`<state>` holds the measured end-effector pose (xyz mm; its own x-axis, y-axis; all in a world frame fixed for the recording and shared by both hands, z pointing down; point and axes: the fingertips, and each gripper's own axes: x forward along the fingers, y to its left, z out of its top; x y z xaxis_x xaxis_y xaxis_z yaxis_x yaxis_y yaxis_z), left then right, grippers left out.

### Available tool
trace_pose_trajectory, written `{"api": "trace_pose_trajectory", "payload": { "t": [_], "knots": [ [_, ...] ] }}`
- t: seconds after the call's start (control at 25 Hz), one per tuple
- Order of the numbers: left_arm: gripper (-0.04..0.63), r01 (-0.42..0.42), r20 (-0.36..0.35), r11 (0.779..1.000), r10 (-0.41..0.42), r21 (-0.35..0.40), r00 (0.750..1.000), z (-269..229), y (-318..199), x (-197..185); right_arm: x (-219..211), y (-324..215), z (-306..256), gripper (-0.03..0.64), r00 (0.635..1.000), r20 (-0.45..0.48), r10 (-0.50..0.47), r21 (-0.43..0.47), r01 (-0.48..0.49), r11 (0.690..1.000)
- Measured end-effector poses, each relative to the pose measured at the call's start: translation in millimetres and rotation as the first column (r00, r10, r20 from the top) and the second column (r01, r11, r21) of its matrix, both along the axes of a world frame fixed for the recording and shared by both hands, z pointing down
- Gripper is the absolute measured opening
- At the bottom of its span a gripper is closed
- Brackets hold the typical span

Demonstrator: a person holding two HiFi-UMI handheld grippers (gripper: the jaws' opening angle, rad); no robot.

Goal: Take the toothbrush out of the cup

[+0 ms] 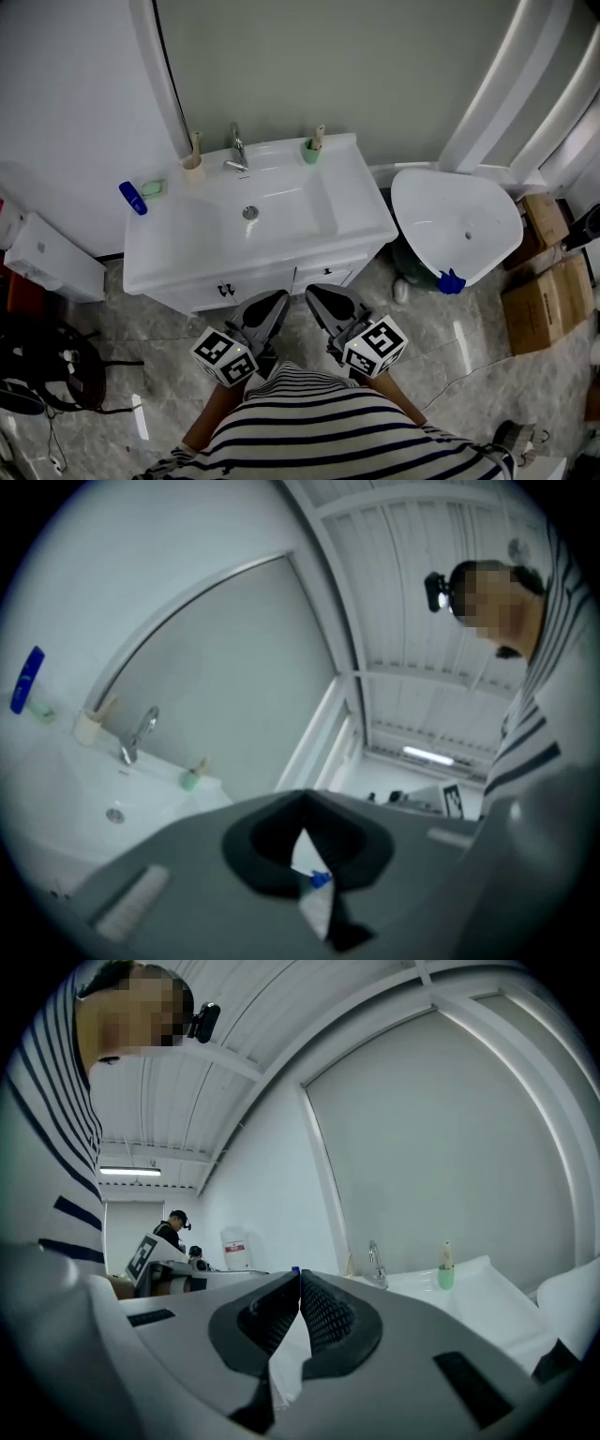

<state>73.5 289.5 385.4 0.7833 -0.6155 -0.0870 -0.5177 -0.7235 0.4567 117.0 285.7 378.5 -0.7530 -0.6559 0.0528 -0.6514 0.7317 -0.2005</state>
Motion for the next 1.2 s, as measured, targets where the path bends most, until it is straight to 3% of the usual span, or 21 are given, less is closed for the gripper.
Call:
{"api": "trace_pose_trajectory", "payload": {
  "t": [0.32,0.6,0.88,1.2],
  "knots": [
    [0.008,0.011,-0.023,1.000,-0.011,0.012,1.000,-12.7,-109.3,-55.1,-50.9,-98.8,-12.3,0.008,1.000,0.003,0.002,0.002,-0.002,1.000],
    [0.008,0.022,-0.042,0.999,-0.020,0.034,0.999,-19.7,-172.9,-110.3,-109.7,-156.5,-16.5,0.008,0.999,-0.024,-0.024,0.024,0.025,0.999],
    [0.008,0.029,-0.042,0.999,-0.027,0.040,0.999,-16.3,-197.3,-145.5,-148.5,-179.8,-10.2,0.008,0.998,-0.059,-0.036,0.020,0.037,0.999],
    [0.008,0.041,-0.054,0.999,-0.040,0.006,0.998,-3.1,-203.5,-153.2,-161.1,-192.3,-4.4,0.008,0.996,-0.072,-0.060,0.006,0.060,0.998]
  ]
}}
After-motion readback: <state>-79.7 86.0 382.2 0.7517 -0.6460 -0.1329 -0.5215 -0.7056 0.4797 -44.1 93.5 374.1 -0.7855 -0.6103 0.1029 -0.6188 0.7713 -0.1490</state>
